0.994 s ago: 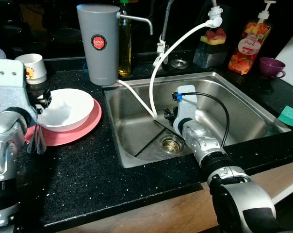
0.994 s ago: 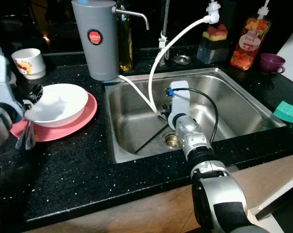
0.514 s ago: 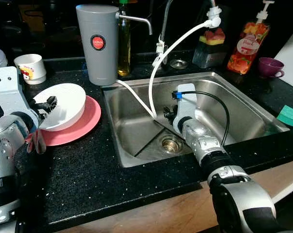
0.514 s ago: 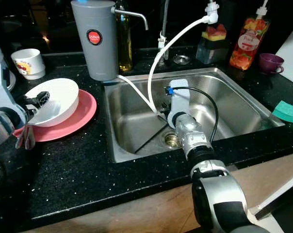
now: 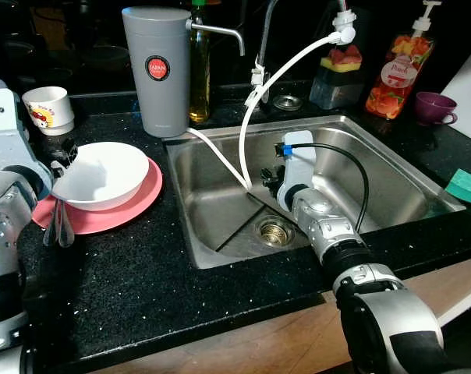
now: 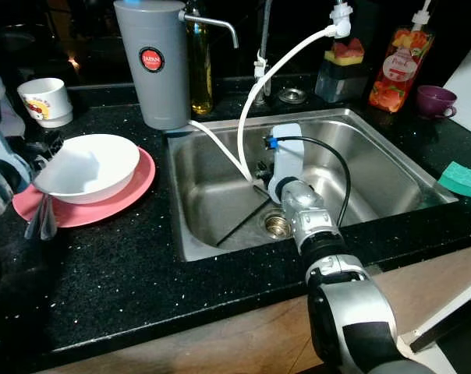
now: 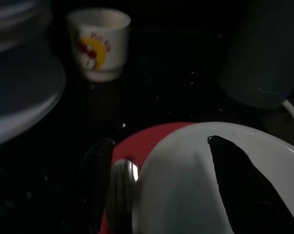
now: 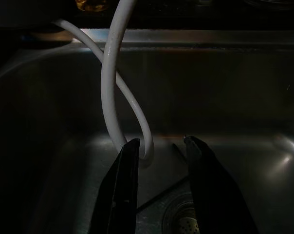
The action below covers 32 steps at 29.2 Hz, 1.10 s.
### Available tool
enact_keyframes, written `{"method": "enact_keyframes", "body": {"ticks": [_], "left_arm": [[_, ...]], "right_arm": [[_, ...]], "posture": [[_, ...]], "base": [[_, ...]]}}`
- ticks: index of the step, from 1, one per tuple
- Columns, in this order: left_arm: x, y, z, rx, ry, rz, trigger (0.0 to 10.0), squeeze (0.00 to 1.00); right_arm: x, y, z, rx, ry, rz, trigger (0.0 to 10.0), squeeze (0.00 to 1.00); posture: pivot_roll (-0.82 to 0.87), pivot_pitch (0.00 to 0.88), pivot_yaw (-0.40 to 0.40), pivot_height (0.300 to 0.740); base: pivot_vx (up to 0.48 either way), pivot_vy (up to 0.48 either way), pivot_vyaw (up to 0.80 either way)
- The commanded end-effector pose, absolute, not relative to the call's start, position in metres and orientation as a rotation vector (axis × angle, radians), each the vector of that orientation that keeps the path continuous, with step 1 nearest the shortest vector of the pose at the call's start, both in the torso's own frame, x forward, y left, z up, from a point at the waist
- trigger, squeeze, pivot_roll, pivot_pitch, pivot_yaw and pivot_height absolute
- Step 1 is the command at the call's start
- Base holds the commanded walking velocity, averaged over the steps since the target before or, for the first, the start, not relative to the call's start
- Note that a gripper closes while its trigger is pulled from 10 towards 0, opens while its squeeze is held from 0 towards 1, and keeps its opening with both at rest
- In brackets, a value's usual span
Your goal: Kitchen organization
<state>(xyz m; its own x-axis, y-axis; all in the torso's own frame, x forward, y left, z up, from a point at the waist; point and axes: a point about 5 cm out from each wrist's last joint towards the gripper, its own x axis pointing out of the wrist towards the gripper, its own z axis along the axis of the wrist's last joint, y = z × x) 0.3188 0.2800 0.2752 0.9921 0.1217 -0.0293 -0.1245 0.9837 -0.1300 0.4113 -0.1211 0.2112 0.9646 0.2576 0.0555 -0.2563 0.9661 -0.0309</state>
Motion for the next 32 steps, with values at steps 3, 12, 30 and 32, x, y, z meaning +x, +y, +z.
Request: {"method": "enact_keyframes", "body": {"ticks": [3,12,30,32], "left_arm": [[0.318,0.279,0.272,-0.227,0.040,0.108,10.0,0.00],[0.318,0.275,0.271,-0.310,0.072,0.072,10.0,0.00],[0.315,0.275,0.259,-0.317,0.165,0.083,10.0,0.00],[0.315,0.275,0.259,-0.317,0.165,0.083,10.0,0.00]], "right_arm": [[0.412,-0.119,0.219,-0.026,-0.090,0.270,10.0,0.00],[0.411,-0.114,0.221,-0.007,-0.091,0.321,10.0,0.00],[0.372,-0.066,0.239,0.231,-0.224,1.017,10.0,0.00],[0.372,-0.066,0.239,0.231,-0.224,1.017,10.0,0.00]], "posture": [[0.04,0.077,-0.024,0.740],[0.04,0.077,-0.024,0.740],[0.04,0.067,-0.020,0.740],[0.04,0.067,-0.020,0.740]], "base": [[0.000,0.000,0.00],[0.000,0.000,0.00],[0.000,0.000,0.00],[0.000,0.000,0.00]]}}
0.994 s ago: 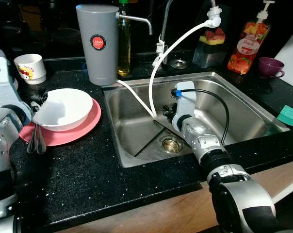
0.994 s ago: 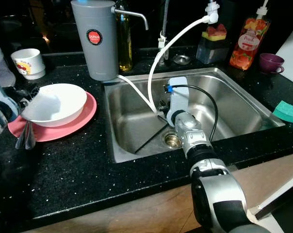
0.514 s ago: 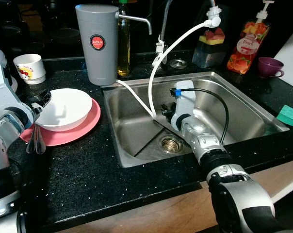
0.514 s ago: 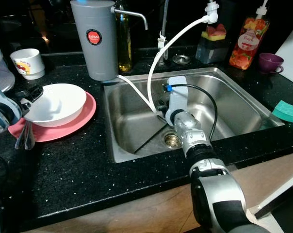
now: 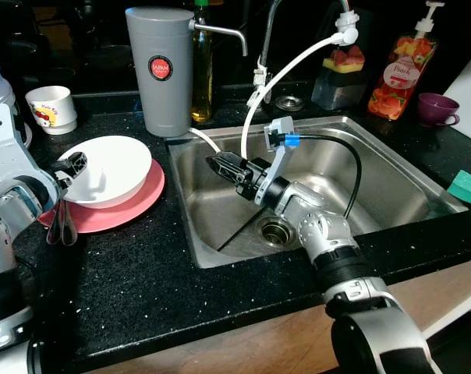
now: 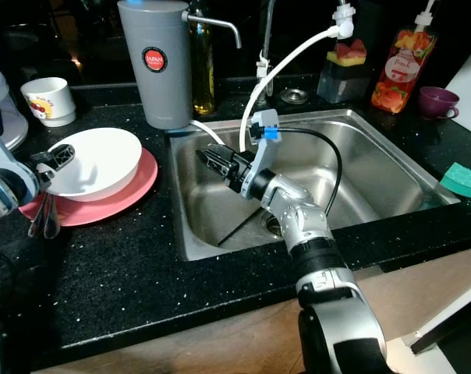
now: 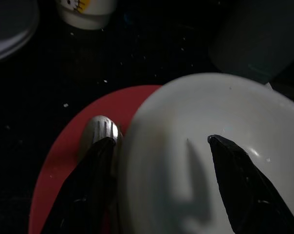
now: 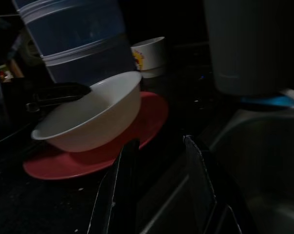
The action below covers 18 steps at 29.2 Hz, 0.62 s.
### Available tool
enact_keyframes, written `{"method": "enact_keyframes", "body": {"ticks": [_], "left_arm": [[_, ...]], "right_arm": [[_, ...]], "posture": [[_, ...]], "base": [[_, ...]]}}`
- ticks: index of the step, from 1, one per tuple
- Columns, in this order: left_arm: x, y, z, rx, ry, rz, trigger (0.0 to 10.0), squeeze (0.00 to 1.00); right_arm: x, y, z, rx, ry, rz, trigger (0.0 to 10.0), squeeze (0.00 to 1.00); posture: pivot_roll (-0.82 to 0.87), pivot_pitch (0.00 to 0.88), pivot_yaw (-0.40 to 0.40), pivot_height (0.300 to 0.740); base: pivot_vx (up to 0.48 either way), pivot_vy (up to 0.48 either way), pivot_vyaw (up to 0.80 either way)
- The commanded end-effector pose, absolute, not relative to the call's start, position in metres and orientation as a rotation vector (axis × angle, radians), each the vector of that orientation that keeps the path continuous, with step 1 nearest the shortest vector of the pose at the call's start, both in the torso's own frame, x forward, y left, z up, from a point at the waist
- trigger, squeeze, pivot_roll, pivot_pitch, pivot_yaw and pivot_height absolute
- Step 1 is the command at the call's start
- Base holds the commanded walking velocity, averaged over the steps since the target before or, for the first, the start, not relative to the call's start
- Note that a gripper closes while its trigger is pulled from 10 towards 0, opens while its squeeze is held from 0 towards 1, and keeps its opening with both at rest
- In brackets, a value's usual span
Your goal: Kitchen organization
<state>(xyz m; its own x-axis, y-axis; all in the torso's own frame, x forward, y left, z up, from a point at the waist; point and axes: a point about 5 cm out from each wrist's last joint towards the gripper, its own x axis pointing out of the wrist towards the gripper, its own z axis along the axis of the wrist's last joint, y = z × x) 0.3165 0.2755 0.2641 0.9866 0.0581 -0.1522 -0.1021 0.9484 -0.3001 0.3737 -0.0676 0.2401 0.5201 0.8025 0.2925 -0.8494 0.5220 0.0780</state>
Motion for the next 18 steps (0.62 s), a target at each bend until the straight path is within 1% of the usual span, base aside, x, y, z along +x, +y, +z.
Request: {"method": "enact_keyframes", "body": {"ticks": [1,6,8,15,18], "left_arm": [[0.315,0.275,0.258,-0.331,0.170,0.082,10.0,0.00],[0.315,0.273,0.261,-0.380,0.138,0.071,10.0,0.00],[0.315,0.273,0.272,-0.415,0.068,0.063,10.0,0.00],[0.314,0.274,0.276,-0.431,0.048,0.067,10.0,0.00],[0.313,0.275,0.281,-0.432,0.012,0.069,10.0,0.00]], "right_arm": [[0.370,-0.064,0.239,0.219,-0.227,1.035,10.0,0.00],[0.367,-0.061,0.239,0.211,-0.232,1.073,10.0,0.00],[0.365,-0.063,0.239,0.216,-0.227,1.088,10.0,0.00],[0.362,-0.066,0.239,0.219,-0.221,1.103,10.0,0.00],[0.361,-0.066,0.240,0.219,-0.222,1.105,10.0,0.00]], "posture": [[0.04,0.066,-0.020,0.740],[0.04,0.061,-0.020,0.740],[0.04,0.061,-0.019,0.740],[0.04,0.066,-0.018,0.740],[0.04,0.068,-0.018,0.740]], "base": [[0.000,0.000,0.00],[0.000,0.000,0.00],[0.000,0.000,0.00],[0.000,0.000,0.00],[0.000,0.000,0.00]]}}
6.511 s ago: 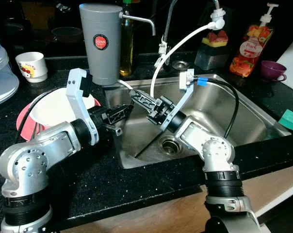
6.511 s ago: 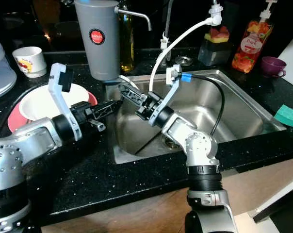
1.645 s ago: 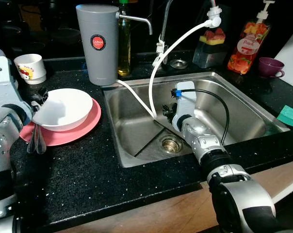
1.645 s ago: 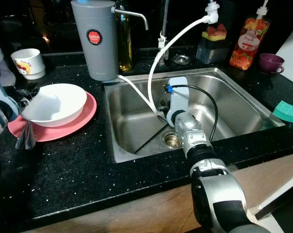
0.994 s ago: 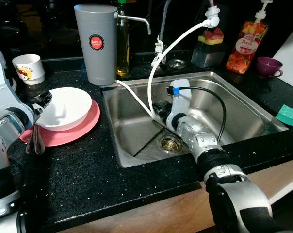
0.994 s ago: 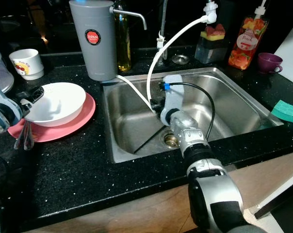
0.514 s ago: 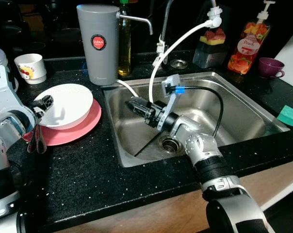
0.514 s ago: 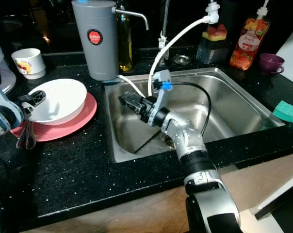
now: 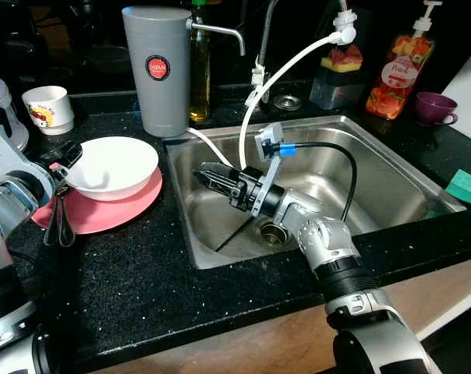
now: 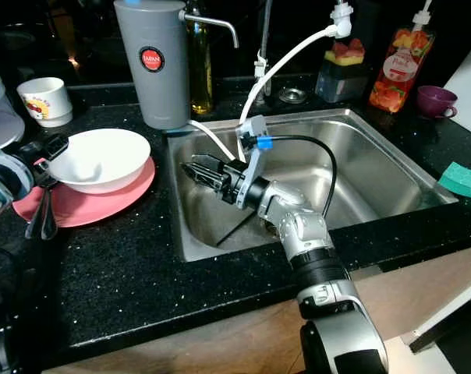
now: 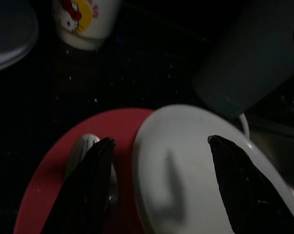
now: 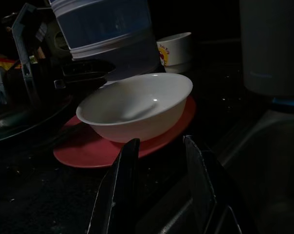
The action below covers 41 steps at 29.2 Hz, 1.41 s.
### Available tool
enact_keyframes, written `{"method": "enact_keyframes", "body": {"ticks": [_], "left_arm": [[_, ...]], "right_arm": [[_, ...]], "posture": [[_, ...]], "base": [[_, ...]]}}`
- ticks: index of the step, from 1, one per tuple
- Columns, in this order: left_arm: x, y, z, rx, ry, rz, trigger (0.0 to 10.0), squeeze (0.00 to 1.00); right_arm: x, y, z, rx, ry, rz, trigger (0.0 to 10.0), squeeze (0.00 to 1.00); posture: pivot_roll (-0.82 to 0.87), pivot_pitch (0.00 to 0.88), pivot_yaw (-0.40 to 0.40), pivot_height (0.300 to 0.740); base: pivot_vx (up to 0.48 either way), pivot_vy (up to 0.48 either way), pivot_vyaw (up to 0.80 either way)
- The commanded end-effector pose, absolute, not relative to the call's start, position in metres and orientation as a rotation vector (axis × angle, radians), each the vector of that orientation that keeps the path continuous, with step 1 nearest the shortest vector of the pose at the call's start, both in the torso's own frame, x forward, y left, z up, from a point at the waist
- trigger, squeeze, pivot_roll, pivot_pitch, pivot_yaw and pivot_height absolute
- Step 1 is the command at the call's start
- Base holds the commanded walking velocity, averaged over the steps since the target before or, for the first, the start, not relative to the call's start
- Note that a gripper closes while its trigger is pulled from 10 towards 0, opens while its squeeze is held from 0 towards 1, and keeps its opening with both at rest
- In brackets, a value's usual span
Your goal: Kitchen organization
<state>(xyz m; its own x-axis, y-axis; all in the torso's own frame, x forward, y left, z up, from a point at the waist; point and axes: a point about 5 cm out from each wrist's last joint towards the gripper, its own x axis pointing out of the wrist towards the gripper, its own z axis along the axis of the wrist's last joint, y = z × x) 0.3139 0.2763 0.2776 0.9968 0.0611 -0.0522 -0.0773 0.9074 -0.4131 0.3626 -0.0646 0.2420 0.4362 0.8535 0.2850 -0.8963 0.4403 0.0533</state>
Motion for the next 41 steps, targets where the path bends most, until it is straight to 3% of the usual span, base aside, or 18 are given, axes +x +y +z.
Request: {"method": "enact_keyframes", "body": {"ticks": [1,8,27,28,29,41], "left_arm": [[0.312,0.276,0.283,-0.429,0.005,0.071,10.0,0.00],[0.313,0.277,0.263,-0.503,0.127,0.094,10.0,0.00],[0.316,0.275,0.257,-0.523,0.167,0.078,9.8,0.00],[0.317,0.275,0.257,-0.524,0.168,0.076,4.4,0.00],[0.317,0.275,0.257,-0.526,0.168,0.075,0.0,0.00],[0.318,0.275,0.259,-0.533,0.158,0.065,0.0,0.00]], "right_arm": [[0.361,-0.066,0.240,0.218,-0.222,1.106,10.0,0.00],[0.360,-0.067,0.240,0.213,-0.216,1.111,10.0,0.00],[0.355,-0.065,0.241,0.205,-0.207,1.153,10.0,0.00],[0.355,-0.065,0.241,0.205,-0.206,1.153,10.0,0.00],[0.355,-0.065,0.241,0.204,-0.206,1.153,10.0,0.00],[0.355,-0.065,0.242,0.199,-0.204,1.150,10.0,0.00]], "posture": [[0.04,0.069,-0.018,0.740],[0.04,0.070,-0.017,0.740],[0.04,0.071,-0.018,0.740],[0.04,0.071,-0.019,0.740],[0.04,0.071,-0.019,0.740],[0.04,0.072,-0.019,0.740]], "base": [[0.000,0.000,0.00],[0.000,0.000,0.00],[0.000,0.000,0.00],[0.000,0.000,0.00],[0.000,0.000,0.00],[0.000,0.000,0.00]]}}
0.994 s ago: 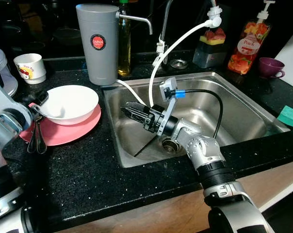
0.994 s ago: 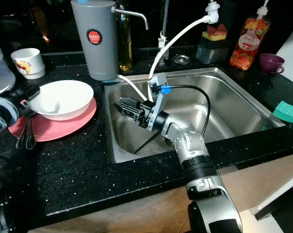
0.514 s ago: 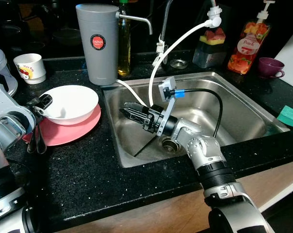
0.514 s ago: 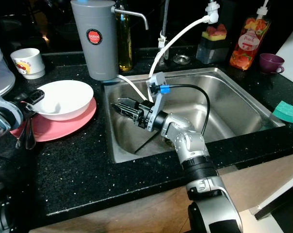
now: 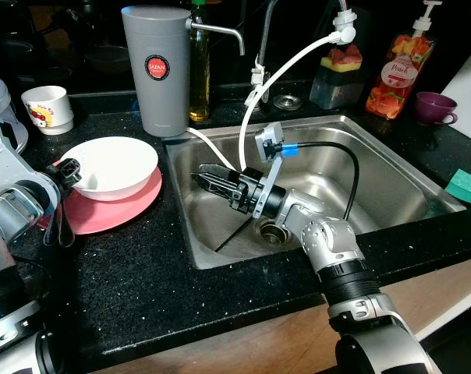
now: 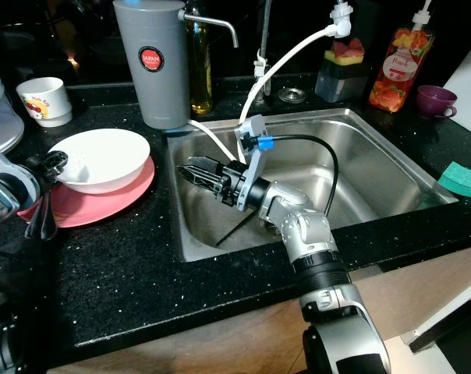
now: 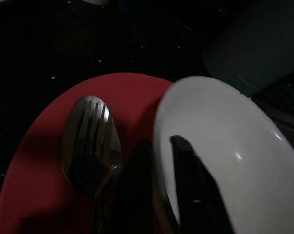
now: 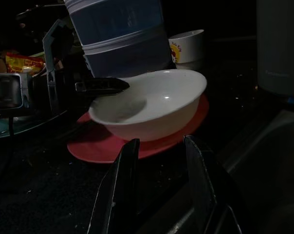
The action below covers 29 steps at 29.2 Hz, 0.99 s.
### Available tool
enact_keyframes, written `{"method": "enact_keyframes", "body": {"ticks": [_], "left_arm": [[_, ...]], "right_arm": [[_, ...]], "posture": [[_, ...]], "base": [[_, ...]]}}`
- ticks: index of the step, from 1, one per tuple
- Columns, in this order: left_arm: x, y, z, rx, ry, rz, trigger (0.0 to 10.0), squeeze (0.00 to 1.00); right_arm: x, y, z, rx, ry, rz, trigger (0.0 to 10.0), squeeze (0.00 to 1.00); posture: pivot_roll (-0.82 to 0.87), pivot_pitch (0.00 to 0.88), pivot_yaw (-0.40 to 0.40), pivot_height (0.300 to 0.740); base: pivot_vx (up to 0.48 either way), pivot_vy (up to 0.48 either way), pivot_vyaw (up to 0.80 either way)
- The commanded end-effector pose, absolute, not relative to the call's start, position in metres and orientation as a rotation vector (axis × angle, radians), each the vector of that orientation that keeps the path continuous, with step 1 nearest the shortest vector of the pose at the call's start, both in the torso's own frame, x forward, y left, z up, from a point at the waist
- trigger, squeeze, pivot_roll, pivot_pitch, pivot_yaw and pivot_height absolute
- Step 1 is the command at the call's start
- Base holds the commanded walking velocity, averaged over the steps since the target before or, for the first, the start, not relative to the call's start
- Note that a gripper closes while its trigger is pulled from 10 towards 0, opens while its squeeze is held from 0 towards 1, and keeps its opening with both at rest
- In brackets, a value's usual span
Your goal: Kitchen organization
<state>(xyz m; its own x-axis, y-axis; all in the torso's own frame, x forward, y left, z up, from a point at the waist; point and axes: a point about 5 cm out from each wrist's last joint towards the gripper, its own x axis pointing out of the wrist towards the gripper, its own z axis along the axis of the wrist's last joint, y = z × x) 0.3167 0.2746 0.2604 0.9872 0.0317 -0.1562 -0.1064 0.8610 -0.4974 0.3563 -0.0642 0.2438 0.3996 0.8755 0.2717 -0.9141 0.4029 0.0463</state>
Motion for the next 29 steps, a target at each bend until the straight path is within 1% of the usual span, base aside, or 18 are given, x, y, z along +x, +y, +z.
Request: {"method": "enact_keyframes", "body": {"ticks": [1,8,9,10,11,15,17,18,19,21,22,23,26,29], "left_arm": [[0.318,0.275,0.259,-0.533,0.158,0.065,0.0,0.00],[0.317,0.275,0.260,-0.532,0.145,0.068,0.0,0.00],[0.317,0.274,0.263,-0.519,0.126,0.059,0.0,0.00],[0.318,0.267,0.277,-0.471,0.017,-0.004,0.0,0.00],[0.318,0.267,0.277,-0.471,0.017,-0.004,0.0,0.00],[0.316,0.257,0.291,-0.449,-0.090,-0.089,0.0,0.00],[0.312,0.243,0.304,-0.430,-0.184,-0.214,0.0,0.00],[0.309,0.235,0.307,-0.399,-0.215,-0.278,0.0,0.00],[0.309,0.235,0.307,-0.399,-0.215,-0.278,0.0,0.00],[0.307,0.226,0.304,-0.349,-0.214,-0.347,0.0,0.00],[0.306,0.223,0.301,-0.317,-0.205,-0.363,0.0,0.00],[0.307,0.222,0.299,-0.295,-0.193,-0.361,0.0,0.00],[0.307,0.220,0.296,-0.260,-0.194,-0.365,0.0,0.00],[0.307,0.217,0.294,-0.205,-0.188,-0.377,0.0,0.00]], "right_arm": [[0.355,-0.065,0.242,0.199,-0.204,1.150,10.0,0.00],[0.355,-0.065,0.242,0.197,-0.206,1.148,10.0,0.00],[0.355,-0.065,0.243,0.196,-0.207,1.147,10.0,0.00],[0.355,-0.066,0.244,0.196,-0.215,1.143,10.0,0.00],[0.355,-0.066,0.244,0.196,-0.215,1.143,10.0,0.00],[0.355,-0.066,0.246,0.200,-0.227,1.132,10.0,0.00],[0.361,-0.070,0.253,0.242,-0.274,1.041,10.0,0.00],[0.367,-0.074,0.259,0.311,-0.295,0.967,10.0,0.00],[0.367,-0.074,0.259,0.311,-0.295,0.967,10.0,0.00],[0.374,-0.081,0.267,0.456,-0.314,0.886,10.0,0.00],[0.374,-0.084,0.271,0.526,-0.316,0.887,10.0,0.14],[0.373,-0.084,0.273,0.569,-0.319,0.902,10.0,1.00],[0.369,-0.083,0.277,0.643,-0.322,0.953,10.0,1.00],[0.365,-0.081,0.278,0.674,-0.317,0.998,10.0,1.00]], "posture": [[0.04,0.072,-0.019,0.740],[0.04,0.073,-0.018,0.740],[0.04,0.072,-0.018,0.740],[0.04,0.072,-0.019,0.740],[0.04,0.072,-0.019,0.740],[0.04,0.072,-0.019,0.740],[0.04,0.070,-0.017,0.740],[0.04,0.068,-0.016,0.740],[0.04,0.068,-0.016,0.740],[0.04,0.066,-0.015,0.740],[0.03,0.065,-0.014,0.740],[0.03,0.064,-0.013,0.740],[0.03,0.063,-0.015,0.740],[0.03,0.060,-0.016,0.740]], "base": [[0.000,0.000,0.00],[0.000,0.000,0.00],[0.000,0.000,0.00],[0.000,0.000,0.00],[0.000,0.000,0.00],[0.000,0.000,0.00],[0.000,0.000,0.00],[0.000,0.000,0.00],[0.000,0.000,0.00],[0.000,0.000,0.00],[0.000,0.000,0.00],[0.000,0.000,0.00],[0.000,0.000,0.00],[0.000,0.000,0.00]]}}
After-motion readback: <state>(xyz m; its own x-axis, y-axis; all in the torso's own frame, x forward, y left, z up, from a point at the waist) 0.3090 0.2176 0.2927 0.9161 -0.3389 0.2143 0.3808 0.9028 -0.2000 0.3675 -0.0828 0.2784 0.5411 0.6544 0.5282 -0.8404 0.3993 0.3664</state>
